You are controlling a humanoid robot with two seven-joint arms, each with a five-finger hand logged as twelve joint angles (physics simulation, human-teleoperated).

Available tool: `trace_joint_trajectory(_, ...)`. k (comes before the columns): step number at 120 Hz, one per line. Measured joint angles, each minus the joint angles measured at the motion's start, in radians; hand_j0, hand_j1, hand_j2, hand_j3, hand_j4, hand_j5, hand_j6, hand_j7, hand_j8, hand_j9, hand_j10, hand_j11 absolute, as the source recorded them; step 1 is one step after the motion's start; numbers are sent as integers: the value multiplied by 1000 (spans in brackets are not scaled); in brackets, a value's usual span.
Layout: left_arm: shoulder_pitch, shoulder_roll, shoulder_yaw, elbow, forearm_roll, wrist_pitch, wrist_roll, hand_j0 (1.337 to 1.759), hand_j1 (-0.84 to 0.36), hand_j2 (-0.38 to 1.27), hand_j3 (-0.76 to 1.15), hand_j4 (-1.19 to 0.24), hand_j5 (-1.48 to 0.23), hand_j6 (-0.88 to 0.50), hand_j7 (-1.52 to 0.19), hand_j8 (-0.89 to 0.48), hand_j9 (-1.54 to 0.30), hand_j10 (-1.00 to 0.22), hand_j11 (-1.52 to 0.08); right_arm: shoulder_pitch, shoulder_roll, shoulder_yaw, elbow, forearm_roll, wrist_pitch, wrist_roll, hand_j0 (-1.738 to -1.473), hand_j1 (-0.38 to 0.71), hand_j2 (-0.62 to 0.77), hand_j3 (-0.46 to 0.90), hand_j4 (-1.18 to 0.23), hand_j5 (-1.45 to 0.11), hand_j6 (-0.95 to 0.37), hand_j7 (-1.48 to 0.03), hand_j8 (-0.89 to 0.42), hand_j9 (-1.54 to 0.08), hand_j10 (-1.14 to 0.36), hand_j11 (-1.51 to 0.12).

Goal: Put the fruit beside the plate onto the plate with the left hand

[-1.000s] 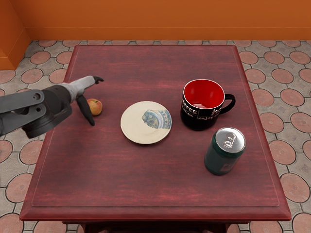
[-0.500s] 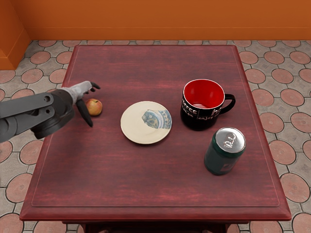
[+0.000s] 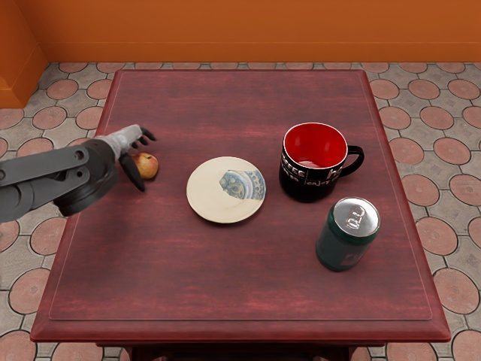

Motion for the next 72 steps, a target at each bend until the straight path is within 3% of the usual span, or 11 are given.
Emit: trace_joint_trajectory(72,1,-20,17,15,-1,18,0,1658,-78,75,0,-361,-466,-361,-466,-361,-466,-360,-465,0,0,0,0,-1,0,0,-1658,-349,0,0,0,0,0,0,0,0,0,0)
